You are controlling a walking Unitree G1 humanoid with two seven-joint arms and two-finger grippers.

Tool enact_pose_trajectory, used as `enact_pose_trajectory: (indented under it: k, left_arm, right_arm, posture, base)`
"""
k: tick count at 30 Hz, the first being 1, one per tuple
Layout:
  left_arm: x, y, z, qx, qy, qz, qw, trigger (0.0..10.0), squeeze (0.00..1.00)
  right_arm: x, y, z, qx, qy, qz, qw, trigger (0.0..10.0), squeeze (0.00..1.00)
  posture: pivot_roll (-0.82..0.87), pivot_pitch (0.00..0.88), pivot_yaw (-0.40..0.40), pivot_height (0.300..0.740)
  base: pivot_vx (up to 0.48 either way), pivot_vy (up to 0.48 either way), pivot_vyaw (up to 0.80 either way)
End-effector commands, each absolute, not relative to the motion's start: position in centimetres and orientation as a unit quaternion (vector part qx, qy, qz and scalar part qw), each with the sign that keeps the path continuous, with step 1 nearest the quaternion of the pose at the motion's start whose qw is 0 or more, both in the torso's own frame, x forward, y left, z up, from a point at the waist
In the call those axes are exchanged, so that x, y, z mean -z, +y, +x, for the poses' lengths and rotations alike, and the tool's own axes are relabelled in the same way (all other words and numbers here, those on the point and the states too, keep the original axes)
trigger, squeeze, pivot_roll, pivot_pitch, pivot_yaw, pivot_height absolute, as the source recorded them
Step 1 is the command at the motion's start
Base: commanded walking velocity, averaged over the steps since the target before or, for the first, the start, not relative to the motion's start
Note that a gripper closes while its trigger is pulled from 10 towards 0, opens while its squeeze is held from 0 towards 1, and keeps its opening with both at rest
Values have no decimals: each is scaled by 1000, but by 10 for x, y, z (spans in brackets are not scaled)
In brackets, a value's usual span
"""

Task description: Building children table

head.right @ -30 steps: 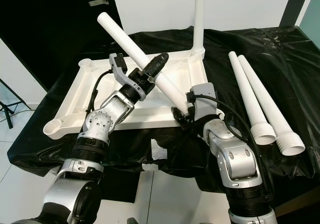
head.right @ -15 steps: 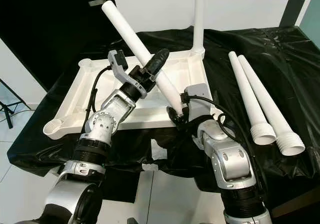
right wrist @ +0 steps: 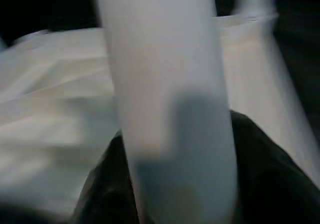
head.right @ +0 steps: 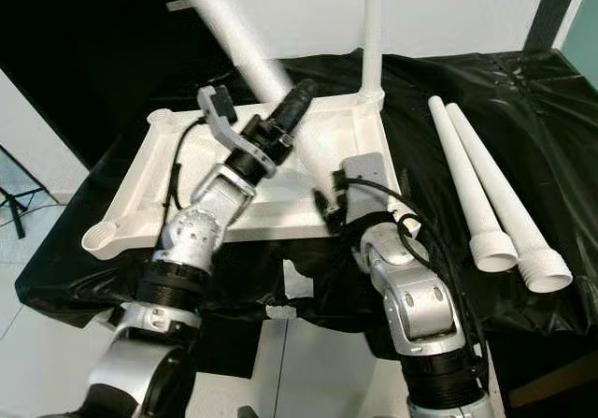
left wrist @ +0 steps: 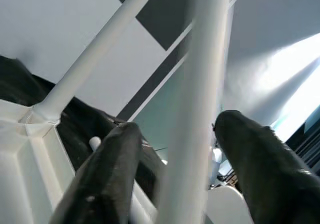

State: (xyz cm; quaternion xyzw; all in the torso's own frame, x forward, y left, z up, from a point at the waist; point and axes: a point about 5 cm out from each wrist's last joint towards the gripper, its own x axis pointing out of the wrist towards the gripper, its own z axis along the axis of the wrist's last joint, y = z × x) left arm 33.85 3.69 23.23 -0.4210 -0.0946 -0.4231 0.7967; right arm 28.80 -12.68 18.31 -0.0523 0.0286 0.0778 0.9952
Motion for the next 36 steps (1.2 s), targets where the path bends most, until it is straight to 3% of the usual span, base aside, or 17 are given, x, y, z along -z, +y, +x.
enact_pose_trajectory:
  k: [1,12,18,34,36]
  left_arm:
    - [-243,37,324,546,-170,-387,723,10000,0]
    - [-237,37,327,531,-168,-375,741,10000,0]
    - [-233,39,332,516,-160,-366,758,10000,0]
    - [-216,33,326,548,-131,-322,761,10000,0]
    - [-214,32,324,554,-127,-318,759,10000,0]
  right_arm:
    - [-181,-127,288,-68,30,-51,996,0,0]
    - [-187,-136,291,-34,-4,-69,997,0,0]
    - [-214,-134,291,-15,-95,-118,988,0,0]
    - [-235,-142,285,13,-176,-198,964,0,0]
    - [-234,-143,285,17,-178,-202,963,549,0]
  posture:
    - [-209,0,114,740]
    - [-206,0,115,740]
    - [-206,0,117,740]
    - [-213,0,113,740]
    - [-213,0,113,740]
  base:
    - [0,0,0]
    - [0,0,0]
    - [0,0,0]
    - [0,0,0]
    - [0,0,0]
